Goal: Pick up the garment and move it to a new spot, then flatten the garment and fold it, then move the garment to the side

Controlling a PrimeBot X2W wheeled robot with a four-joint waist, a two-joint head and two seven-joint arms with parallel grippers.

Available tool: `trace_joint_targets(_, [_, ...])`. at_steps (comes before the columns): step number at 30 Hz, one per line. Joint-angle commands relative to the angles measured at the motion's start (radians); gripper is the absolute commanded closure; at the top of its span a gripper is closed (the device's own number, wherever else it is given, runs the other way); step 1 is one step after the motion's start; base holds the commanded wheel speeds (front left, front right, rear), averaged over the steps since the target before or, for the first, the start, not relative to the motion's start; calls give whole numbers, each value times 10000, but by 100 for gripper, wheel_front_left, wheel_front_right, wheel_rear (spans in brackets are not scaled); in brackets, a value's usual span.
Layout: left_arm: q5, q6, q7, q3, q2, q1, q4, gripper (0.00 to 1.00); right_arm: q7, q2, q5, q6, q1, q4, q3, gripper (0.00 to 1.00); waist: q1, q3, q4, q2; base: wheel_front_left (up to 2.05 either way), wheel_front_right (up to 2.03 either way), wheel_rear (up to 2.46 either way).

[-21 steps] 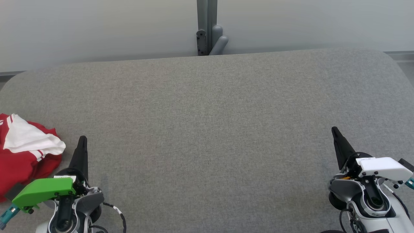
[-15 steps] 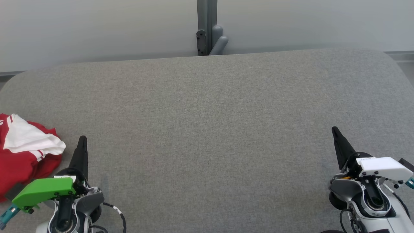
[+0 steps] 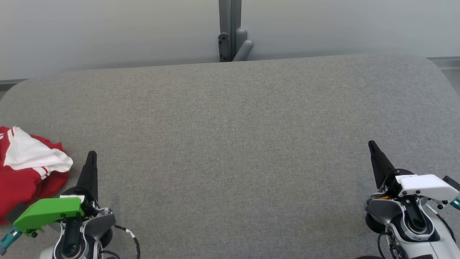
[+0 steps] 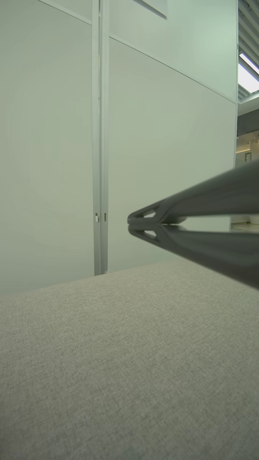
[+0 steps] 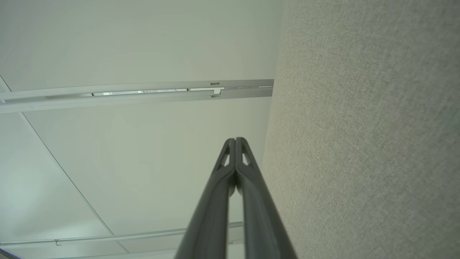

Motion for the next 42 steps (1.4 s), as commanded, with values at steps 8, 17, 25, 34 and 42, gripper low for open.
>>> trace_joint_targets(8, [-29,5,2,2,60,-99,-39,100,-106,-122,121,4,85,-42,95,100,0,0,0,0,0,0,0])
trace_joint_targets(17, [-29,5,2,1,60,-98,-40,100,-183,-189,218,4,92,-59,191,100,0,1,0,0,0,0,0])
trace_joint_targets(25, [464,-54,-239,-127,13,236,381,0,-324,-68,-281,-2,222,198,362,0,0,2,1,16,0,0,0])
trace_joint_targets(34, [2415,-155,-677,-282,-2,295,406,0,-654,-55,-2334,-1,254,49,390,0,0,53,-1,0,0,0,0])
trace_joint_targets(42, [4029,-235,-1032,-498,5,332,420,0,-922,-66,-3755,0,271,-61,597,0,0,94,-1,0,0,0,0])
